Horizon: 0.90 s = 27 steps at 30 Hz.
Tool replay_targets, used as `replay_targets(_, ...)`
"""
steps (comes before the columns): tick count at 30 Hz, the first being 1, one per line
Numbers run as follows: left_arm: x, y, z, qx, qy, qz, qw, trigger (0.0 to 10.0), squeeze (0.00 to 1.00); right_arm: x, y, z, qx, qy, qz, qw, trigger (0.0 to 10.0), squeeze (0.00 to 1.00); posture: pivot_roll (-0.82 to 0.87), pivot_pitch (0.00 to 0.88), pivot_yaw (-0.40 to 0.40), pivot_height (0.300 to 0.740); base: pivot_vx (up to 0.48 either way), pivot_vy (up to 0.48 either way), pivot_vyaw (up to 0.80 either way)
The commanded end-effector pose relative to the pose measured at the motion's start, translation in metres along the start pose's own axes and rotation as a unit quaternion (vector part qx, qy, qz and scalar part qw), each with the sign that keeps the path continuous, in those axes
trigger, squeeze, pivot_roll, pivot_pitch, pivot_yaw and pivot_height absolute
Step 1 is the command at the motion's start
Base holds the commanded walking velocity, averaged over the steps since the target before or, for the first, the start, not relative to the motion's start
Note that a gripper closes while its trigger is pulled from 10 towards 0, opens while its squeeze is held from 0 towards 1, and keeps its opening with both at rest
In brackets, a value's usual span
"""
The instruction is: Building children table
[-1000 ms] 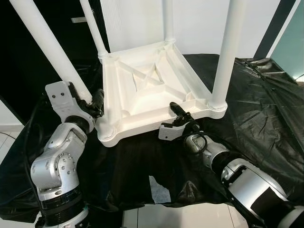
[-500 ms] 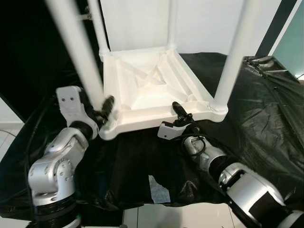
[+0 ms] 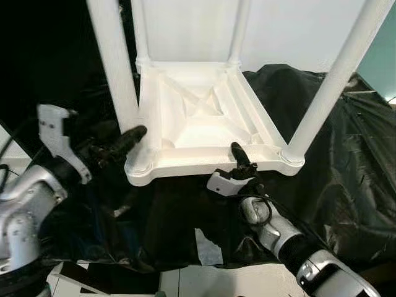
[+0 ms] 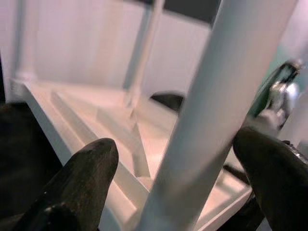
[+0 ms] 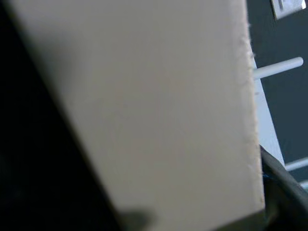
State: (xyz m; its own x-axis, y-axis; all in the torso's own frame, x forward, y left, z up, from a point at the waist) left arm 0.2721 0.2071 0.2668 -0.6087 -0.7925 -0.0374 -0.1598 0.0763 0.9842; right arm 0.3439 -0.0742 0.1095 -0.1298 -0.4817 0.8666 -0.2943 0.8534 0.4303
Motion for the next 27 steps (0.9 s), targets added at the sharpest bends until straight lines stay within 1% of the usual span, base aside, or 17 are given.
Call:
replay_targets(1,-0.001,0.007,0.008,0.028,-0.030,0.013,0.999,10.0,0.00,0.060,0.013,-0.019,0.013,-0.137,-0.041,0.990,10.0,0.00,0.05,0.000,-0.032,0.740,0.000,0.000,0.00)
replay_targets(4,0.002,0.012,0.012,0.050,-0.053,0.028,0.997,10.0,0.00,0.066,0.009,-0.018,0.001,-0.147,-0.055,0.988,10.0,0.00,0.05,0.000,-0.032,0.740,0.000,0.000,0.00)
replay_targets(5,0.006,0.025,0.022,0.114,-0.103,0.075,0.985,10.0,0.00,0.076,0.002,-0.017,-0.022,-0.162,-0.083,0.983,10.0,0.00,0.04,0.000,-0.030,0.740,0.000,0.000,0.00)
replay_targets(6,0.006,0.025,0.022,0.114,-0.103,0.075,0.985,10.0,0.00,0.076,0.002,-0.017,-0.022,-0.162,-0.083,0.983,10.0,0.00,0.04,0.000,-0.030,0.740,0.000,0.000,0.00)
replay_targets(7,0.006,0.029,0.027,0.137,-0.117,0.091,0.979,10.0,0.00,0.080,0.000,-0.016,-0.030,-0.167,-0.096,0.981,10.0,0.00,0.04,0.000,-0.029,0.740,0.000,0.000,0.00)
replay_targets(8,0.003,0.028,0.029,0.138,-0.114,0.095,0.979,10.0,0.00,0.086,0.000,-0.016,-0.032,-0.176,-0.109,0.978,10.0,0.00,0.04,0.000,-0.029,0.740,0.000,0.000,0.00)
replay_targets(9,0.003,0.028,0.029,0.138,-0.114,0.095,0.979,10.0,0.00,0.086,0.000,-0.016,-0.032,-0.176,-0.109,0.978,10.0,0.00,0.04,0.000,-0.029,0.740,0.000,0.000,0.00)
replay_targets(12,0.002,0.016,0.027,0.113,-0.100,0.093,0.984,10.0,0.00,0.102,0.006,-0.021,-0.026,-0.197,-0.200,0.959,10.0,0.00,0.03,0.000,-0.028,0.740,0.000,0.000,0.00)
replay_targets(13,0.002,0.016,0.027,0.113,-0.100,0.093,0.984,10.0,0.00,0.102,0.006,-0.021,-0.026,-0.197,-0.200,0.959,10.0,0.00,0.03,0.000,-0.028,0.740,0.000,0.000,0.00)
replay_targets(14,0.004,0.016,0.026,0.113,-0.102,0.096,0.984,10.0,0.00,0.106,0.012,-0.024,-0.012,-0.196,-0.229,0.953,10.0,0.00,0.04,0.000,-0.031,0.740,0.000,0.000,0.00)
replay_targets(16,0.006,0.015,0.023,0.114,-0.104,0.099,0.983,10.0,0.00,0.110,0.024,-0.028,0.013,-0.188,-0.260,0.947,10.0,0.00,0.03,0.000,-0.031,0.740,0.000,0.000,0.00)
replay_targets(18,0.007,0.013,0.020,0.113,-0.101,0.104,0.983,10.0,0.00,0.109,0.035,-0.032,0.034,-0.174,-0.297,0.938,10.0,0.00,0.04,0.000,-0.032,0.740,0.000,0.000,0.00)
replay_targets(19,0.007,0.013,0.020,0.113,-0.101,0.104,0.983,10.0,0.00,0.109,0.035,-0.032,0.034,-0.174,-0.297,0.938,10.0,0.00,0.04,0.000,-0.032,0.740,0.000,0.000,0.00)
replay_targets(20,0.009,0.010,0.018,0.106,-0.101,0.103,0.984,10.0,0.00,0.107,0.044,-0.035,0.054,-0.150,-0.335,0.929,10.0,0.00,0.04,0.000,-0.035,0.740,0.000,0.000,0.00)
replay_targets(22,0.012,0.010,0.017,0.104,-0.104,0.105,0.984,10.0,0.00,0.106,0.049,-0.036,0.063,-0.134,-0.363,0.920,10.0,0.00,0.05,0.000,-0.037,0.740,0.000,0.000,0.00)
replay_targets(24,0.013,0.010,0.016,0.105,-0.105,0.108,0.983,10.0,0.00,0.106,0.051,-0.037,0.066,-0.130,-0.371,0.917,10.0,0.00,0.05,0.000,-0.037,0.740,0.000,0.000,0.00)
replay_targets(27,0.017,0.006,0.014,0.101,-0.108,0.112,0.983,10.0,0.00,0.107,0.059,-0.037,0.087,-0.113,-0.408,0.902,10.0,0.00,0.05,0.000,-0.040,0.740,0.000,0.000,0.00)
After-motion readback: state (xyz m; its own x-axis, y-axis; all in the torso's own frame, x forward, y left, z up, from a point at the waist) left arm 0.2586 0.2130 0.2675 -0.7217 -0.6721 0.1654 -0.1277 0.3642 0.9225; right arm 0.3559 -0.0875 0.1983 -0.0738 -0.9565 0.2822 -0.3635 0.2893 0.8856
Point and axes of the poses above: a point about 5 cm out from each wrist's last joint towards the gripper, its own z axis pointing back from the gripper into the wrist, its own y axis along the axis of the wrist's last joint, x = y × z, the point moved 3 cm from there along -z, pointing out of the wrist towards the gripper, and after that the axes turned 8 degrees about -z, right-handed, at the moved point
